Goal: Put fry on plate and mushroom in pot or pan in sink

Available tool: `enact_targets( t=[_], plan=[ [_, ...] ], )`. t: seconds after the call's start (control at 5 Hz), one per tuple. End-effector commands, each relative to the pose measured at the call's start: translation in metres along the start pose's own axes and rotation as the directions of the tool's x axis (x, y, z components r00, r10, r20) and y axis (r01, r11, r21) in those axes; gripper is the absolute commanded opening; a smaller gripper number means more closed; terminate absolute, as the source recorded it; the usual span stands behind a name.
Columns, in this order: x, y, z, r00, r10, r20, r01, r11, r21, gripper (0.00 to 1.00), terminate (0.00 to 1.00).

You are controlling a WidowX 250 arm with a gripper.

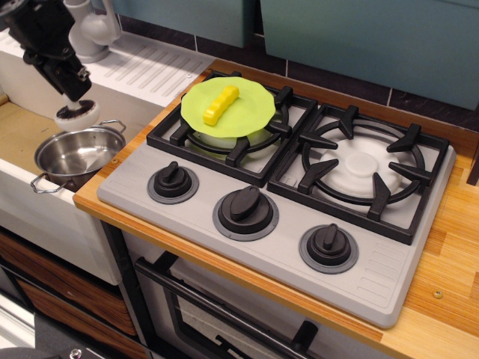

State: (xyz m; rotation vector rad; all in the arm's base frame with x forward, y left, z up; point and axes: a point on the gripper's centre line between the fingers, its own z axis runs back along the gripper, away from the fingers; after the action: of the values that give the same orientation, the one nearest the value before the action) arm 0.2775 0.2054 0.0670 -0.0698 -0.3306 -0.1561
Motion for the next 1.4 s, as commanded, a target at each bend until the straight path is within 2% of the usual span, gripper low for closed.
enact_targets(
  t=[0.0, 0.2, 0.6, 1.0, 1.2],
  plan=[
    [-0.001, 0.005, 0.0, 0.998, -0.022, 0.062, 0.02, 1.0, 0.022, 0.0, 0.0],
    [-0.003, -0.002, 0.008, 0.999, -0.022, 0.048, 0.021, 0.999, 0.041, 1.0, 0.0],
    [-0.001, -0.014, 0.026, 1.0, -0.005, 0.016, 0.004, 0.998, 0.066, 1.0, 0.0],
    [0.006, -0.014, 0.03, 0.999, -0.033, 0.02, 0.031, 0.997, 0.07, 1.0, 0.0],
    [0.011, -0.015, 0.036, 0.999, -0.04, 0.006, 0.039, 0.993, 0.107, 1.0, 0.0]
  ],
)
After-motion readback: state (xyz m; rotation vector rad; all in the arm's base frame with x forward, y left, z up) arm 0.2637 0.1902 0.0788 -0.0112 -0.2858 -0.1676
